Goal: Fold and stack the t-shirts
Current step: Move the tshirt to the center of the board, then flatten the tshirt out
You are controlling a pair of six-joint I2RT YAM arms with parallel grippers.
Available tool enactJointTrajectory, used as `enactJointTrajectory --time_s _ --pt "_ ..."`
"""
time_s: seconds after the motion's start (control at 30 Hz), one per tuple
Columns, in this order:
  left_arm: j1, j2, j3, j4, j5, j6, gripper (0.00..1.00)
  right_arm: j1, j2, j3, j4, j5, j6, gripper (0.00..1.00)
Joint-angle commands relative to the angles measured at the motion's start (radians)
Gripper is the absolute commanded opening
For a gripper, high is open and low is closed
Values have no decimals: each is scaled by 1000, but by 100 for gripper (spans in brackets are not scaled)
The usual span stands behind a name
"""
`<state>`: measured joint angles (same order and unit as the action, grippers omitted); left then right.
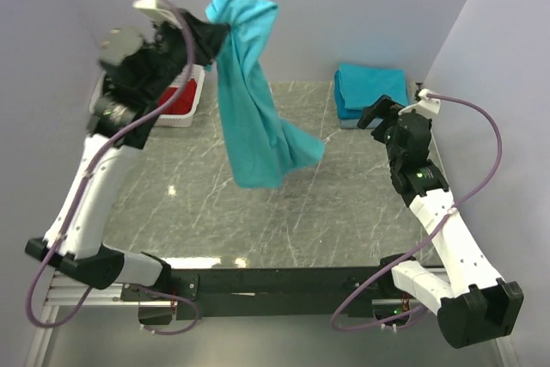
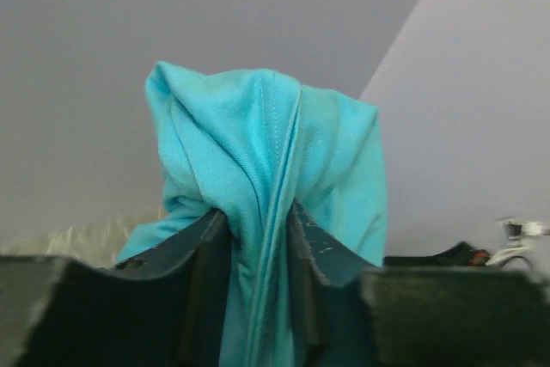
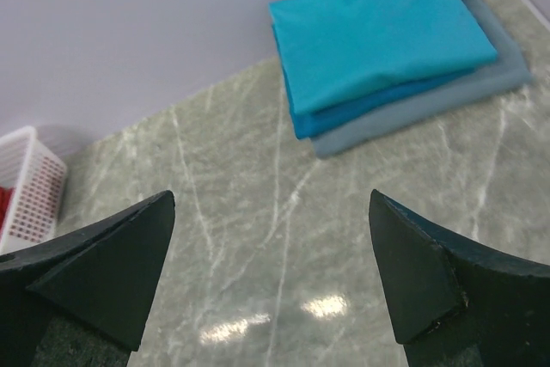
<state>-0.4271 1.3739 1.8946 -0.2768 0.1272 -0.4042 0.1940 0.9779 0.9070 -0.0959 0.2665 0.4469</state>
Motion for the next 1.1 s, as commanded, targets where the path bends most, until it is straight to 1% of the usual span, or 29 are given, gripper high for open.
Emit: enactJointTrajectory --time_s 0.0,0.03,0.07,0.13,0.17,0.23,0.3,0.33,0.4,0.43,0.5,0.53,0.6,0.63,0.67,0.7,0.73,0.77,0.8,0.83,0.87,0.97,1.07 --pt "-1 108 -139 -42 -121 -31 38 4 4 35 -74 57 16 100" --pt "1 146 -193 -57 -156 -72 53 4 7 36 -77 36 16 100" --pt "2 161 -213 -73 -241 -94 71 4 13 36 -80 21 9 100" --pt "17 183 -245 -88 -297 -134 78 5 19 33 -77 -13 15 100" --pt "24 179 -293 -87 -332 -149 84 4 24 30 -65 -54 10 100" --pt "36 136 -350 -72 -365 -166 86 5 31 27 -65 -87 13 100" --pt "44 67 -455 -44 -409 -195 96 16 48 23 -71 -104 13 100" --pt "45 42 -538 -33 -425 -205 99 21 56 23 -76 -104 13 100" --pt "51 -30 -618 -12 -443 -228 100 36 82 30 -99 -98 10 100" --pt "54 -51 -699 -4 -422 -246 99 57 103 35 -110 -92 10 100" --pt "56 -114 -784 14 -379 -295 100 79 126 49 -145 -79 7 100" --pt "56 -134 -878 48 -298 -303 99 108 136 53 -159 -78 9 100" --pt "56 -191 -971 67 -233 -333 99 136 169 59 -208 -70 9 100" --pt "56 -211 -1059 74 -192 -372 99 148 179 56 -224 -64 7 100" --pt "54 -232 -1107 85 -128 -386 99 172 195 53 -258 -58 7 100" --pt "51 -277 -1158 100 -88 -424 99 182 202 37 -274 -55 7 100" --pt "48 -301 -1255 132 -54 -441 100 188 211 23 -298 -53 10 100" --pt "47 -324 -1300 148 4 -458 99 199 214 -12 -306 -58 12 99" --pt "34 -367 -1340 155 20 -499 99 200 216 -32 -311 -67 13 99" --pt "24 -383 -1406 165 35 -510 100 205 219 -52 -317 -78 15 99" --pt "15 -397 -1431 180 57 -519 99 205 219 -89 -317 -91 16 99" --pt "-35 -406 -1486 191 57 -545 99 214 223 -146 -314 -145 12 98" --pt "-65 -359 -1516 232 77 -561 96 228 245 -181 -295 -185 18 97"
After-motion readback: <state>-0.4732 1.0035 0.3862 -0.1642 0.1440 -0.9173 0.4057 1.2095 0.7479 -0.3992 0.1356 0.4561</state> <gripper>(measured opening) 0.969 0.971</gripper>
